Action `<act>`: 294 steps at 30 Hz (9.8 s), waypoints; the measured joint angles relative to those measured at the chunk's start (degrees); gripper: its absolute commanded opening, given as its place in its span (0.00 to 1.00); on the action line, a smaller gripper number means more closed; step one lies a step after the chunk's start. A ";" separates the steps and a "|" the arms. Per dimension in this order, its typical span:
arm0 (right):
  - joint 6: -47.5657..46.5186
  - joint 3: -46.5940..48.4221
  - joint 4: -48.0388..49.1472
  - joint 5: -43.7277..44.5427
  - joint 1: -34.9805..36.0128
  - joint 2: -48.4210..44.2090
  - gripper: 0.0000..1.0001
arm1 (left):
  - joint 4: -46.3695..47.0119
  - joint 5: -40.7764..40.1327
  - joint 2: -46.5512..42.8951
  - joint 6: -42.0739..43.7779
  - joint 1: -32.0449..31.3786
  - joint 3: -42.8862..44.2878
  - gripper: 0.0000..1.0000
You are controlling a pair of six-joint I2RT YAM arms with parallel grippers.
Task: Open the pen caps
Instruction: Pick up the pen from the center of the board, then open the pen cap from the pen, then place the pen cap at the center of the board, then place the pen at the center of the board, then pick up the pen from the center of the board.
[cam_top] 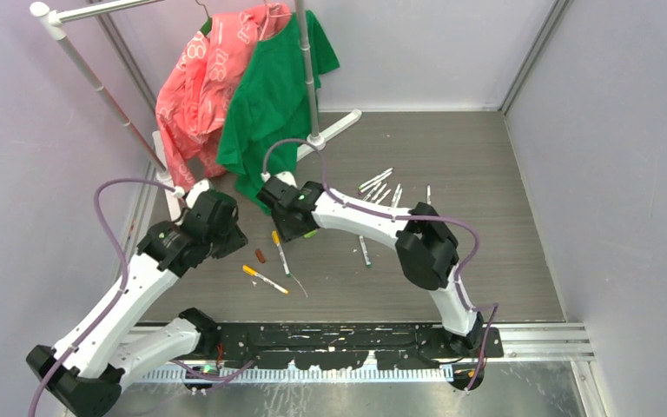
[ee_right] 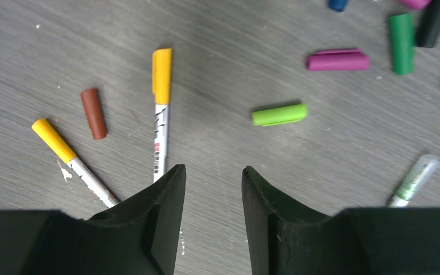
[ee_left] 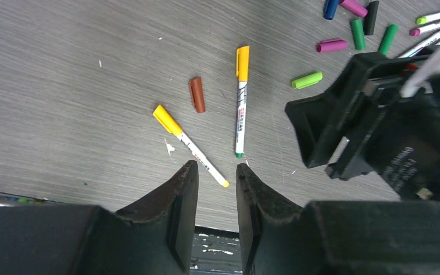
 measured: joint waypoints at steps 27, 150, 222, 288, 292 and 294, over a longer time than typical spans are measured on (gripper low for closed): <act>3.41 7.72 -5.40 -2.23 5.97 12.15 0.39 | -5.42 -0.92 -8.79 -0.94 0.00 -3.76 0.31; -2.14 -37.33 23.37 -3.89 -0.66 -24.63 0.01 | 35.76 23.45 31.36 -24.83 -0.31 -4.83 0.00; 3.96 -23.23 8.28 7.28 -29.62 -7.54 0.47 | 18.32 11.61 50.51 10.12 1.92 15.30 0.34; -14.01 -0.44 5.01 -12.15 12.17 9.31 0.02 | -22.82 -14.12 -23.82 -29.03 1.66 -5.86 0.33; -14.14 -2.51 6.80 -11.76 12.20 8.13 0.01 | -22.91 -14.27 -24.17 -29.77 1.66 -6.51 0.33; -14.01 -4.20 7.96 -11.72 12.17 7.10 0.01 | -22.73 -14.19 -24.15 -30.27 1.66 -7.06 0.34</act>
